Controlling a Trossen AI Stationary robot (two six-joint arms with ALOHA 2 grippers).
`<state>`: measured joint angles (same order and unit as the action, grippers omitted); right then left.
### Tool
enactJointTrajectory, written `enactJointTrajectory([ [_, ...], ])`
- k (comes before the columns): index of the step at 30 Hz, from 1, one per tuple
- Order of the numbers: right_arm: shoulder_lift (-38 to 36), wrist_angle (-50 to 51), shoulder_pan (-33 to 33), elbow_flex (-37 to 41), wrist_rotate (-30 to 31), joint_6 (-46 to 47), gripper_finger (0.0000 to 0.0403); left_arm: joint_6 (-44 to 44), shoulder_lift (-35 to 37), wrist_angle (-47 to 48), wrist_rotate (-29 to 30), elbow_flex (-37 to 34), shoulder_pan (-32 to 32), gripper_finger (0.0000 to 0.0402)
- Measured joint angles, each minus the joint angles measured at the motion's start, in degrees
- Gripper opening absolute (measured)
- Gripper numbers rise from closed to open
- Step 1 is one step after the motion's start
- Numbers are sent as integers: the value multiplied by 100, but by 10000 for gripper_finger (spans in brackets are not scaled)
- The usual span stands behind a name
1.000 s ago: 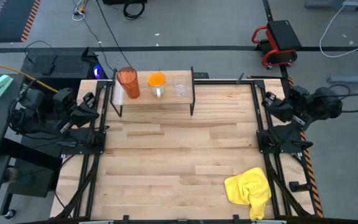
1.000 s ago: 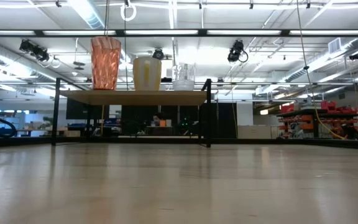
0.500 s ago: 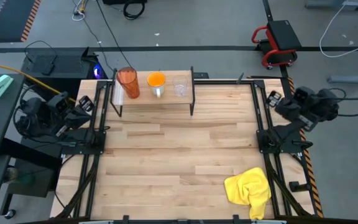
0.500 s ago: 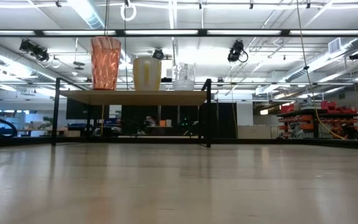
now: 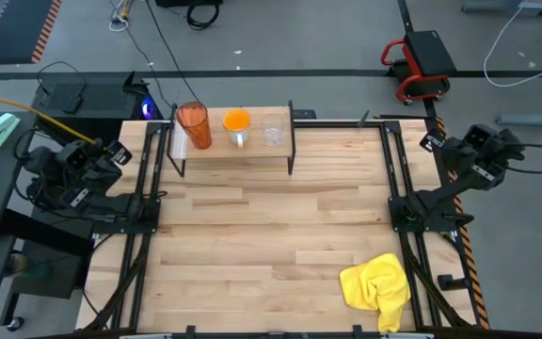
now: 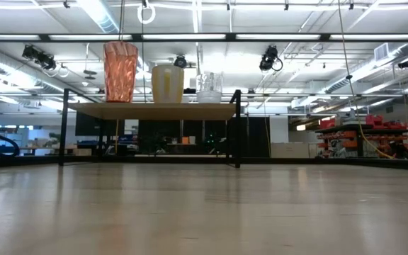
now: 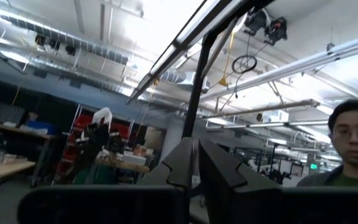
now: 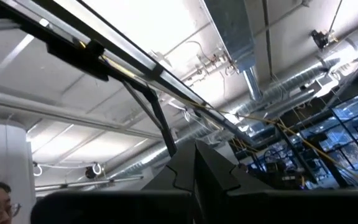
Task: Stack small to large cups/mugs on shelf
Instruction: Return to Home Position
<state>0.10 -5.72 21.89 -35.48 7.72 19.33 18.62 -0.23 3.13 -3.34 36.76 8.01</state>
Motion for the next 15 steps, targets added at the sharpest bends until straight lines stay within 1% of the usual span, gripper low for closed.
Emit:
enactJointTrajectory([
  [4, 8, -61, -2, 56, -6, 134, 15, 23, -2, -139, -5, -75, 0, 35],
  [7, 75, -410, -2, 334, -6, 200, 15, 49, -4, -493, -3, -470, 0, 30],
  [10, 104, -1108, -2, 795, -4, 218, 15, 55, -2, -1151, -52, -899, -1, 25],
  [12, 98, -1557, -2, 1124, -8, 268, 15, 69, -2, -1499, -193, -1170, 0, 23],
  [15, 106, -2145, -2, 1518, -6, 334, 15, 140, -2, -1859, -299, -1373, 0, 25],
])
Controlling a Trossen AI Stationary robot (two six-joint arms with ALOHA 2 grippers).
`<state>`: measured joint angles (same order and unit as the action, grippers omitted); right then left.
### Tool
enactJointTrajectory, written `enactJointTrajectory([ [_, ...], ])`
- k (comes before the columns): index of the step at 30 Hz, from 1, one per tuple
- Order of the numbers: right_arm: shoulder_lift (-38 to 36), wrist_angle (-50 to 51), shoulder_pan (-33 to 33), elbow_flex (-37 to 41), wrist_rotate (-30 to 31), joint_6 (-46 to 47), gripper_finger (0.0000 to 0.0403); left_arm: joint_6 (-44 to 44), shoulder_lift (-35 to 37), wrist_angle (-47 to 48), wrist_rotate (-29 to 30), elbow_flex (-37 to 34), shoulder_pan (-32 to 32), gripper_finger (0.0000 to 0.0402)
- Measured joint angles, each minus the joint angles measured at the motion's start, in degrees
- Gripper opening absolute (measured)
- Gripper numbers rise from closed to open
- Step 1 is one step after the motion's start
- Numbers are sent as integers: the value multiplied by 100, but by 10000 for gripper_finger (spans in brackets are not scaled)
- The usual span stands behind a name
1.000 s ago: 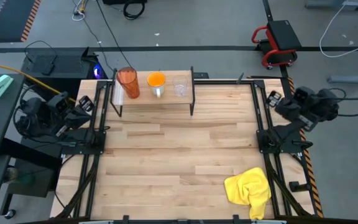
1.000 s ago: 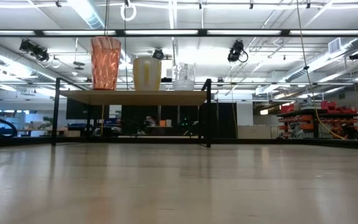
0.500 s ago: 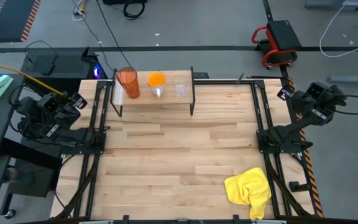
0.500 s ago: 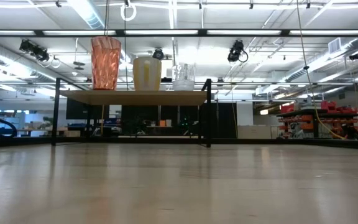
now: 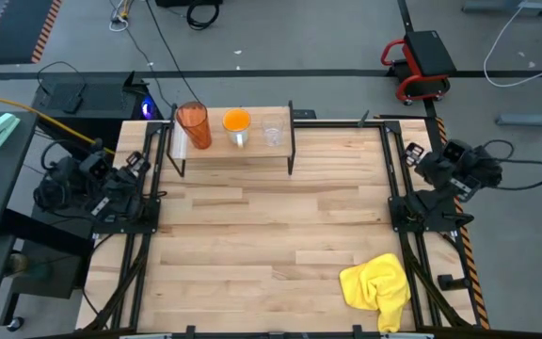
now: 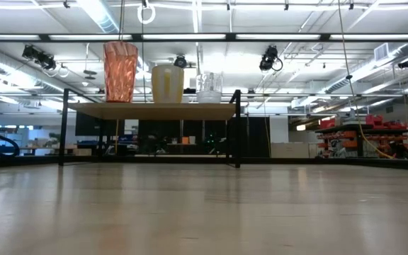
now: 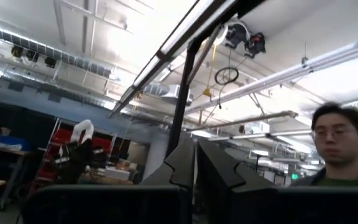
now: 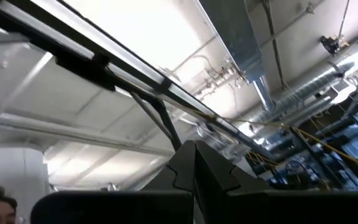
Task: Stack small to large cups/mugs on shelf
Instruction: Return to Home Position
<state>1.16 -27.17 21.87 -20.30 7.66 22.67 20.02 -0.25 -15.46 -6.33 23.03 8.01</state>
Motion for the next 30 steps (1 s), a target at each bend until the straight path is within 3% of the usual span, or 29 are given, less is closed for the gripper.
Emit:
enactJointTrajectory([
  [5, -3, -444, 0, 409, -2, 144, 15, 29, 0, -33, -11, -51, 0, 34],
  [20, -3, -1663, -2, 1413, 46, 422, 15, 451, -7, -1059, -2, -1068, -1, 25],
  [30, -3, -1731, -2, 1787, 237, 487, 15, 691, -2, -1579, 2, -1601, 0, 34],
])
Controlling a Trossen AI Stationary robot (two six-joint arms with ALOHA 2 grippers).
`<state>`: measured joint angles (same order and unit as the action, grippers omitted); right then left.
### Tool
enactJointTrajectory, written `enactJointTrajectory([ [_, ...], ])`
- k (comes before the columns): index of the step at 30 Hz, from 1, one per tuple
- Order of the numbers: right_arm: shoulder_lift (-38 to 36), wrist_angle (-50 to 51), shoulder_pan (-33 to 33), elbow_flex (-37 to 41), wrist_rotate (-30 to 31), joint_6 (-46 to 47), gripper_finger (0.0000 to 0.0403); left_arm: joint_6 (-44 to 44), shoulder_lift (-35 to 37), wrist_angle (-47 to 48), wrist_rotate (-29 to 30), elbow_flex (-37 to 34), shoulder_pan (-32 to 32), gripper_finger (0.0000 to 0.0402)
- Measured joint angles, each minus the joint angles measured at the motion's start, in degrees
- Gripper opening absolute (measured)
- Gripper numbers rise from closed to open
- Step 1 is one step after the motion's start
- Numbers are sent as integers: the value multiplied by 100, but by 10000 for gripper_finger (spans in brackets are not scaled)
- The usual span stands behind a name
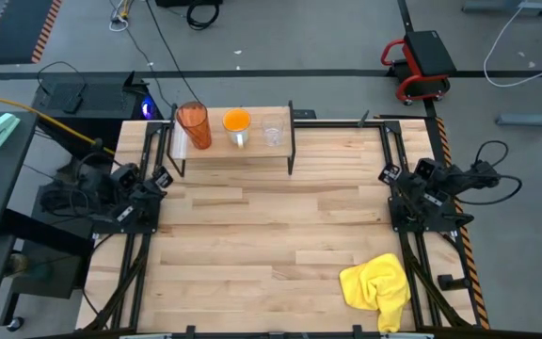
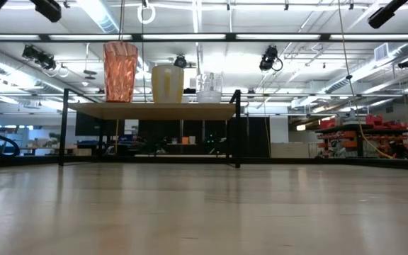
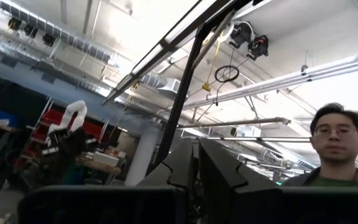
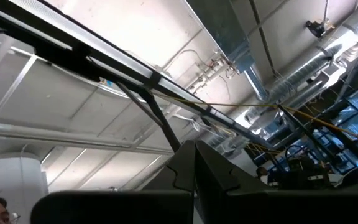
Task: Stack small to large cups/mugs on shelf
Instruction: Return to Home Position
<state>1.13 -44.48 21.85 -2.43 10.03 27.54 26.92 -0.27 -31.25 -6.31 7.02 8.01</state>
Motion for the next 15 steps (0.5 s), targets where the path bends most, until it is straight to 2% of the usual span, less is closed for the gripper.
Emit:
enactJointTrajectory([
  [7, 0, -1, -26, 10, 216, -66, 15, 113, -4, -235, 1, -299, 0, 24],
  [15, 0, 167, -461, 10, 214, -24, 15, 95, -2, -249, 9, -340, 0, 32],
])
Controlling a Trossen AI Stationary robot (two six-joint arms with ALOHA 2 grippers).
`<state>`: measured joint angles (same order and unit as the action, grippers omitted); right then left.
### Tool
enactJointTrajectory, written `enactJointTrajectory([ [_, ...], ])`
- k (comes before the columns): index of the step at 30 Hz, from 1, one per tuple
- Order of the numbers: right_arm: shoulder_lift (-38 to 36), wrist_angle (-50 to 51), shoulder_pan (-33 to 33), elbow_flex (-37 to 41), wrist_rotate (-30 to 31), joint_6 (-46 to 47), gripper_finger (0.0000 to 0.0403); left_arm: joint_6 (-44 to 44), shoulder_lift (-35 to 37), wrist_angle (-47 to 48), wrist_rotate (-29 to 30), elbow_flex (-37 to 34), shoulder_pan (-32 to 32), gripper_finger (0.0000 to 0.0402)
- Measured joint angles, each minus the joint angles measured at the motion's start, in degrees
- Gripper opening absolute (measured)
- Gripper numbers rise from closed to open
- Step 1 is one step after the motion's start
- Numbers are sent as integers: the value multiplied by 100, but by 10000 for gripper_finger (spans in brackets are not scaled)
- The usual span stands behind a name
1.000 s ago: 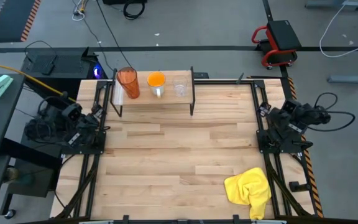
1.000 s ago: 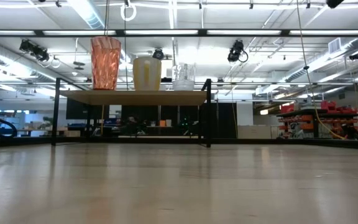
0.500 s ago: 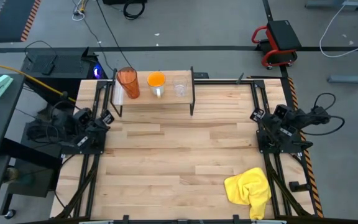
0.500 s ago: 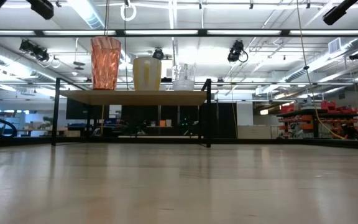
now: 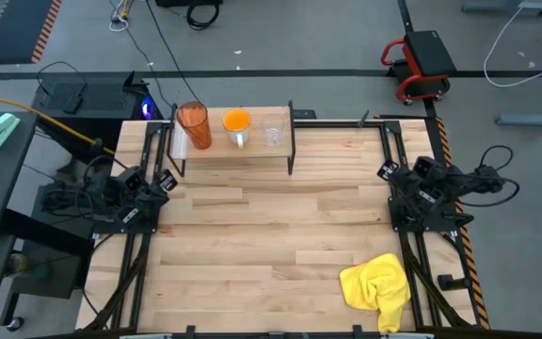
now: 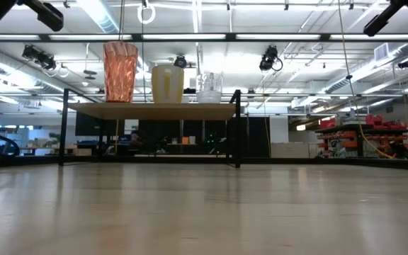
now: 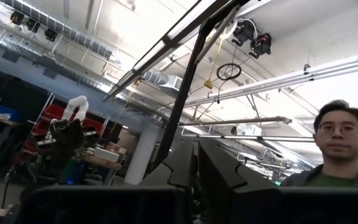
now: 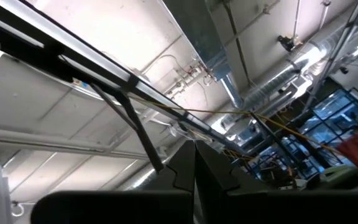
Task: Stack small to large cups/mugs on shelf
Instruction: Return to Home Position
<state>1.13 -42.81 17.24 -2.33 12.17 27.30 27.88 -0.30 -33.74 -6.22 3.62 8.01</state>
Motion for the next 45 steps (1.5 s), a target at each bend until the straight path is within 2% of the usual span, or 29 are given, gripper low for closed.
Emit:
enactJointTrajectory([
  [12, 0, 574, -1016, 0, -77, 119, 15, -192, -2, 403, 9, 0, -2, 25],
  [19, 1, 1683, -1515, 0, -88, 93, 15, -348, -1, 1014, 18, 0, -13, 29],
  [26, 2, 2201, -1970, 0, -86, -933, 15, -468, 0, 1660, 48, 0, -17, 35],
  [32, 2, 2851, -2169, 0, -86, -2020, 15, -1082, -2, 2318, 61, 0, -17, 25],
  [38, 2, 3683, -2289, 0, -25, -2110, 15, -1542, -2, 2951, 61, 0, -17, 28],
  [45, 2, 4477, -2304, 0, -22, -2086, 15, -1667, -4, 3490, 61, 1, -17, 36],
])
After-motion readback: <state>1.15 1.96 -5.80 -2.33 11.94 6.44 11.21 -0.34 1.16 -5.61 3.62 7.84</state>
